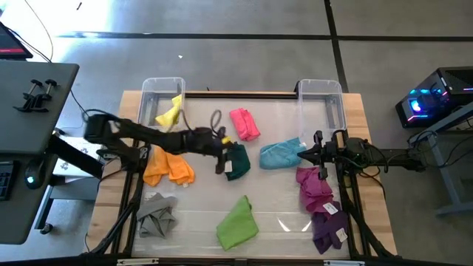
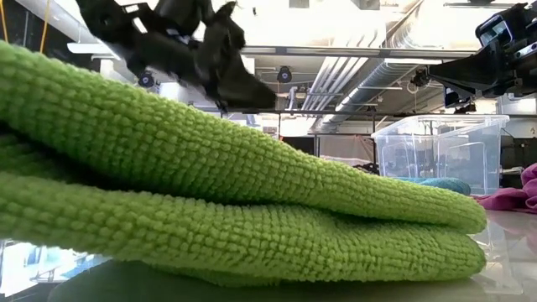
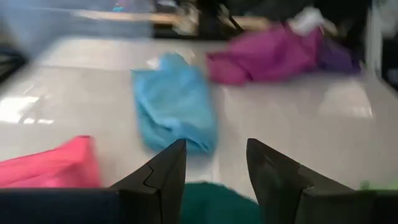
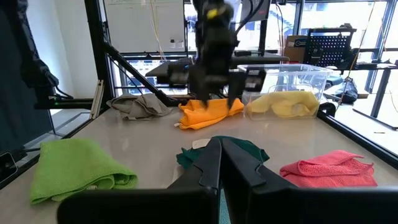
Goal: Sort towels by color in basket
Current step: Put the dark green towel into the right transparent bin
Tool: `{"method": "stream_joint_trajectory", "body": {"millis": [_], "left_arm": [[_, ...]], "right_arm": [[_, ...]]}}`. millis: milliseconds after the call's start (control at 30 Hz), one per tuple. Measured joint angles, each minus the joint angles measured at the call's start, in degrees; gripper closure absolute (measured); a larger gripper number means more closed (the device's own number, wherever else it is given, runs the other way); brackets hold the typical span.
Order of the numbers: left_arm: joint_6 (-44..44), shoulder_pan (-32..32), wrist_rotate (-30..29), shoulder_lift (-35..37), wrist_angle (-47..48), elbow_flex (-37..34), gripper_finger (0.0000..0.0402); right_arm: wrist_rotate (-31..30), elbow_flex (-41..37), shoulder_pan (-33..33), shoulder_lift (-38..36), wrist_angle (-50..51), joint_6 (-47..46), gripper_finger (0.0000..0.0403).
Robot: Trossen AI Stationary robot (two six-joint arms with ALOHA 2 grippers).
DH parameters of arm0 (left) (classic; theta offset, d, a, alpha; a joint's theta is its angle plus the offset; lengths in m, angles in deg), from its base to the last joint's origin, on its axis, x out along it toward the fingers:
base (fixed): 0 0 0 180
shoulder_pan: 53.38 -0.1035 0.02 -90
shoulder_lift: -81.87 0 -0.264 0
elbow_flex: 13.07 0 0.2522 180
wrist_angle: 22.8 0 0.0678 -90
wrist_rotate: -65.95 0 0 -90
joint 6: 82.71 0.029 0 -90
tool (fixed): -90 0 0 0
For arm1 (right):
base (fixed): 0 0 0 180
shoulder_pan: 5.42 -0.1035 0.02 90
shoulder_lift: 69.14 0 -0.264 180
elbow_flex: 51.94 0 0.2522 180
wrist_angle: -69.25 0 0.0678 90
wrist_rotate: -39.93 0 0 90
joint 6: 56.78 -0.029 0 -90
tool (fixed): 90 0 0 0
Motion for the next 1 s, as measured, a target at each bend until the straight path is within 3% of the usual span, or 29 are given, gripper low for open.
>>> {"method": "stream_joint_trajectory", "body": {"millis": [200, 400, 567, 800, 1000], "left_arm": [[4.3, 1.5, 0.6, -8.9, -3.5, 1.6, 0.0218], [6.3, 1.5, -2.1, -12.3, -2.7, 2.0, 0.0167], [9.7, 2.7, -7.2, -11.1, 1.0, 2.0, 0.0138], [13.0, 5.6, -13.9, -5.0, 8.6, 2.0, 0.0137], [10.3, 4.2, -14.5, -4.4, 12.9, 2.0, 0.0137]], "right_arm": [[0.0, 0.0, 0.0, 0.0, 0.0, 0.0, 0.0402], [0.0, 0.0, 0.0, 0.0, 0.0, 0.0, 0.0402], [0.0, 0.0, 0.0, 0.0, 0.0, 0.0, 0.0402], [0.0, 0.0, 0.0, 0.0, 0.0, 0.0, 0.0402], [0.0, 0.0, 0.0, 0.0, 0.0, 0.0, 0.0402]]}}
